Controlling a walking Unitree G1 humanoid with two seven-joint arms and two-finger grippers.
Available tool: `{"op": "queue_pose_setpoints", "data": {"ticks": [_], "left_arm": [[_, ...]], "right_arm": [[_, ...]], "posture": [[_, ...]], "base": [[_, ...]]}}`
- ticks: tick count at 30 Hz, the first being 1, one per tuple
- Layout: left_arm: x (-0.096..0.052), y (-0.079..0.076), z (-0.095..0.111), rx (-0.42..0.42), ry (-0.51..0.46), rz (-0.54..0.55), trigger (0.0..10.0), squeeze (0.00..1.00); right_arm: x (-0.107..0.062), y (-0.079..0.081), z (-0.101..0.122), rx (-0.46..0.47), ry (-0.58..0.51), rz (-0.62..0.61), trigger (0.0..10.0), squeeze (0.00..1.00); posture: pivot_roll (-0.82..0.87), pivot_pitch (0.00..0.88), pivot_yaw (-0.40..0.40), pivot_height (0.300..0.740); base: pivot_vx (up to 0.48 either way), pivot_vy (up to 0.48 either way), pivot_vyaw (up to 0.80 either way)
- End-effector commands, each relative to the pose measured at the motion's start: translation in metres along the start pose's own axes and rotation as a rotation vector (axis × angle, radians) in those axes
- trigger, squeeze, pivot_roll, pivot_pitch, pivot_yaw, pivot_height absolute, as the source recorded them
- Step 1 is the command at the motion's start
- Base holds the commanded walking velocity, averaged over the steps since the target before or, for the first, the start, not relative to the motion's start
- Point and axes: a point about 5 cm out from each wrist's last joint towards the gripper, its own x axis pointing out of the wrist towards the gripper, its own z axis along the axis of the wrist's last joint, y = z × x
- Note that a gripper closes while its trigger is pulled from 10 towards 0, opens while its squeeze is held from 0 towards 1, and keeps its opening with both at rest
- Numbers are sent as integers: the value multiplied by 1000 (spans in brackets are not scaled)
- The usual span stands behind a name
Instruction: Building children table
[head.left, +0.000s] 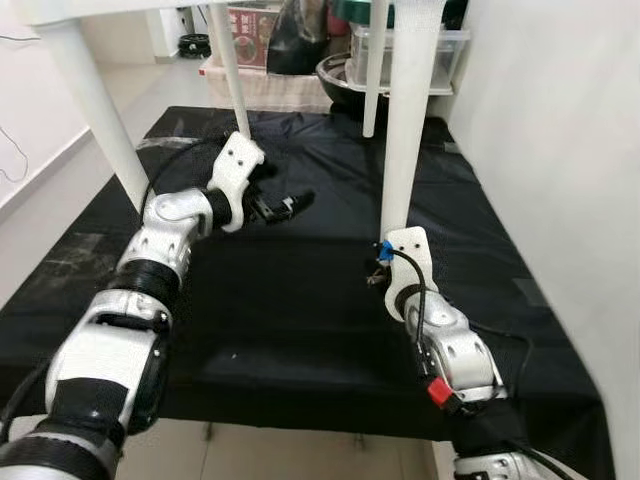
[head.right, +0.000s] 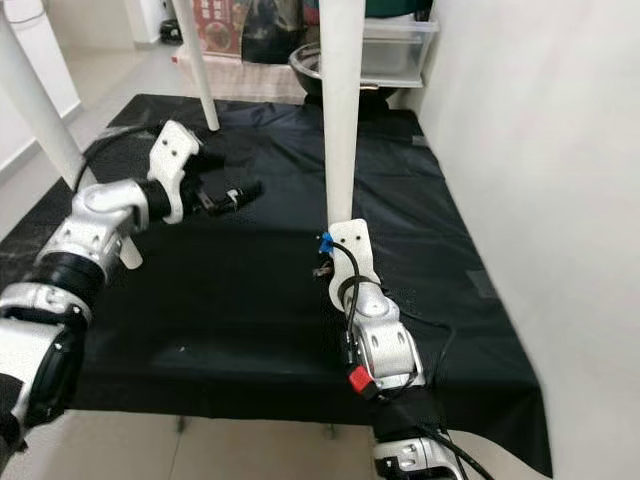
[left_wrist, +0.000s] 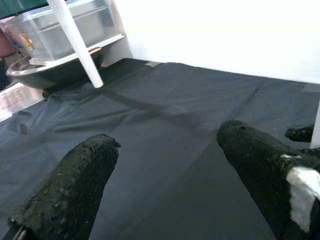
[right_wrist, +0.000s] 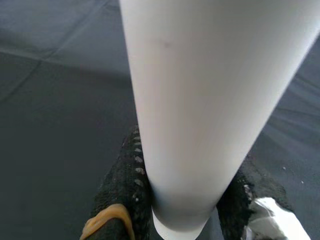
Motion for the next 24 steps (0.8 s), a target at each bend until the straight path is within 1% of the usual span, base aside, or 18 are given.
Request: {"op": "queue_pose_setpoints", "data": {"ticks": [1, 3, 4, 5, 6, 7, 9, 10, 11, 12, 14, 15, 16, 17, 18, 21, 23, 24], "left_arm": [[-1, -9, -7, -17, 3, -22, 10000, 0], [-7, -20, -17, -28, 8, -34, 10000, 0], [-7, -20, -17, -28, 8, -34, 10000, 0], [-15, -35, -26, -37, 10, -55, 10000, 0], [-18, -43, -29, -41, 9, -67, 10000, 0], [-21, -48, -31, -44, 8, -74, 10000, 0], [-22, -50, -31, -45, 7, -78, 10000, 0], [-25, -57, -34, -55, 9, -84, 10000, 0], [-32, -68, -41, -78, 19, -89, 10000, 0], [-32, -68, -41, -78, 19, -89, 10000, 0], [-37, -72, -45, -92, 30, -88, 10000, 0], [-40, -74, -48, -100, 42, -80, 10000, 0], [-40, -74, -48, -100, 42, -80, 10000, 0], [-47, -76, -49, -110, 58, -67, 10000, 0], [-47, -76, -49, -110, 58, -67, 10000, 0], [-53, -80, -51, -119, 70, -58, 10000, 0], [-56, -83, -52, -122, 77, -55, 10000, 0], [-59, -87, -53, -128, 85, -53, 10000, 0]], "right_arm": [[-4, 0, 11, -13, -51, -1, 0, 0], [-4, -1, 10, -14, -49, -4, 0, 0], [-4, -1, 10, -14, -49, -4, 0, 0], [-3, -2, 9, -18, -43, -11, 0, 0], [-3, -2, 8, -20, -38, -15, 0, 0], [-3, -2, 8, -21, -36, -17, 0, 0], [-3, -2, 8, -21, -34, -19, 0, 0], [-3, -4, 6, -25, -23, -29, 0, 0], [-2, -8, 2, -26, 6, -62, 10000, 0], [-2, -8, 2, -26, 6, -62, 10000, 0], [-2, -12, -1, -23, 28, -90, 10000, 0], [-2, -18, -3, -12, 35, -126, 10000, 682], [-2, -18, -3, -12, 35, -126, 10000, 682], [-2, -27, -5, 19, 47, -175, 10000, 1000], [-2, -27, -5, 19, 47, -175, 10000, 1000], [-4, -35, -9, 57, 64, -208, 10000, 1000], [-4, -36, -10, 63, 68, -216, 10000, 1000], [-7, -40, -10, 72, 55, -227, 10000, 1000]], "posture": [[9, 0, -61, 740], [10, 0, -62, 740], [10, 0, -62, 740], [11, 0, -63, 740], [11, 0, -64, 740], [11, 0, -64, 740], [11, 0, -64, 740], [12, 0, -68, 740], [12, 0, -71, 740], [12, 0, -71, 740], [12, 0, -71, 740], [12, 0, -71, 740], [12, 0, -71, 740], [11, 0, -72, 740], [11, 0, -72, 740], [7, 0, -72, 740], [7, 0, -72, 740], [4, 0, -71, 740]], "base": [[0, 0, 0], [0, 0, 0], [0, 0, 0], [0, 0, 0], [0, 0, 0], [0, 0, 0], [0, 0, 0], [0, 0, 0], [0, 0, 0], [0, 0, 0], [0, 0, 0], [0, 0, 0], [0, 0, 0], [0, 0, 0], [0, 0, 0], [0, 0, 0], [0, 0, 0], [0, 0, 0]]}}
